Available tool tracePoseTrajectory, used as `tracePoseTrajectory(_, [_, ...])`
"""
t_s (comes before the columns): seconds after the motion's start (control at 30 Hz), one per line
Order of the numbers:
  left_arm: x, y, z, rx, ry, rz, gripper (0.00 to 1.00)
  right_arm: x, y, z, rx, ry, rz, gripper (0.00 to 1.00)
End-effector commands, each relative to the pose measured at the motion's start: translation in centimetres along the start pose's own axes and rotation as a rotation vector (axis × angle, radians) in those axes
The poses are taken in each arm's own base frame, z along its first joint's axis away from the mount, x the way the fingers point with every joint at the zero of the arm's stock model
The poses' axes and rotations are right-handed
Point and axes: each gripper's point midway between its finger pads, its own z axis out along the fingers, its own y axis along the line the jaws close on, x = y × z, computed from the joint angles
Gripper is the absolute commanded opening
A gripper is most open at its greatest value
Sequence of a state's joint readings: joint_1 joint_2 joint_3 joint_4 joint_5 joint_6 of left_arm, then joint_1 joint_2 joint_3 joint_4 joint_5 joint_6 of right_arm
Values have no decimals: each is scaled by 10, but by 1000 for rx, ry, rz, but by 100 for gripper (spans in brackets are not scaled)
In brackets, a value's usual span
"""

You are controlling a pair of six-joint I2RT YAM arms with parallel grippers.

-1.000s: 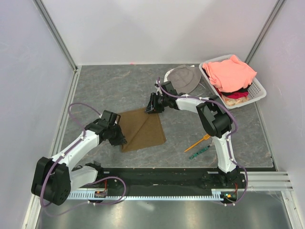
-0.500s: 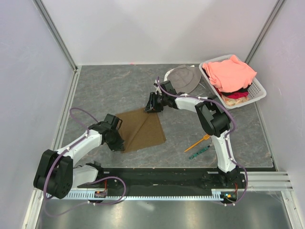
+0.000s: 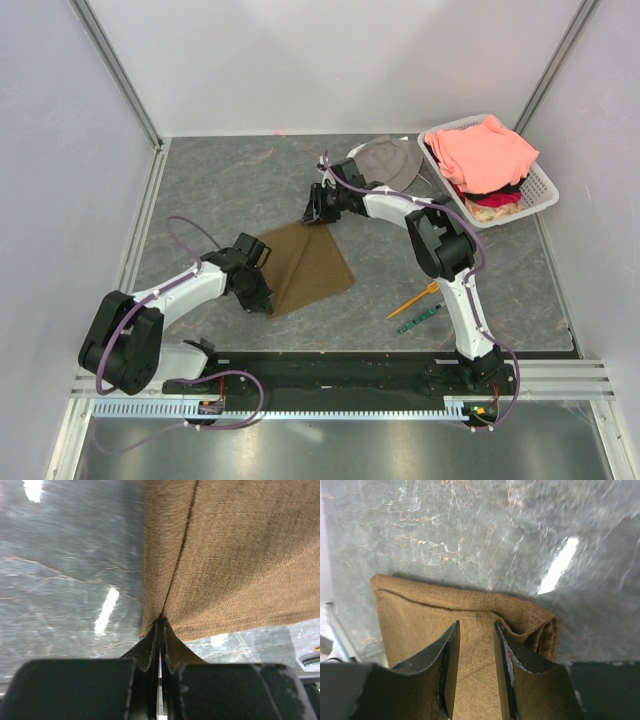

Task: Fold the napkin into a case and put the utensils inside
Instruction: Smooth out the upper triangle-folded napkin, then turn over the upper triangle folded napkin at the center of the board.

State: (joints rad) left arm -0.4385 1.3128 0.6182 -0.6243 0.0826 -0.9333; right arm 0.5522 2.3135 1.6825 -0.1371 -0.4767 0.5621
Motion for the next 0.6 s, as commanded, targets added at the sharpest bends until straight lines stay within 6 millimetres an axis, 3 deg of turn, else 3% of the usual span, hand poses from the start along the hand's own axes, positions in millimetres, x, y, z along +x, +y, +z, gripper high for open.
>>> tracePoseTrajectory(0.0, [14, -8, 6, 28, 22, 2, 2, -17, -5, -6, 48, -5, -113, 41])
tracePoseTrajectory(0.17, [26, -27, -5, 146, 41, 42, 2, -31, 17, -27, 46, -22, -158, 44])
tracePoseTrajectory(0.2, [23, -32, -12, 169, 22, 50, 2, -38, 30, -35, 39, -40, -180, 45])
tracePoseTrajectory(0.27, [9, -44, -39, 242, -77, 64, 5, -43, 37, -53, 90, -49, -206, 48])
tracePoseTrajectory(0.3, [1, -48, -51, 266, -126, 71, 19, -42, 44, -58, 104, -50, -225, 53])
tracePoseTrajectory(0.33, [-7, -49, -65, 282, -180, 89, 27, -40, 38, -66, 171, -50, -227, 55])
tracePoseTrajectory(0.37, [-25, -56, -92, 324, -286, 88, 34, -43, 51, -81, 179, -74, -259, 62])
tracePoseTrajectory(0.4, [-36, -50, -103, 315, -320, 66, 43, -35, 46, -86, 215, -64, -263, 65])
tracePoseTrajectory(0.47, [-57, -53, -130, 358, -391, 74, 48, -35, 48, -111, 297, -100, -278, 72])
tracePoseTrajectory(0.53, [-87, -41, -144, 367, -436, 10, 49, -6, 54, -113, 335, -54, -307, 78])
tracePoseTrajectory(0.57, [-94, -45, -155, 416, -426, -5, 49, 8, 74, -116, 338, -59, -352, 80])
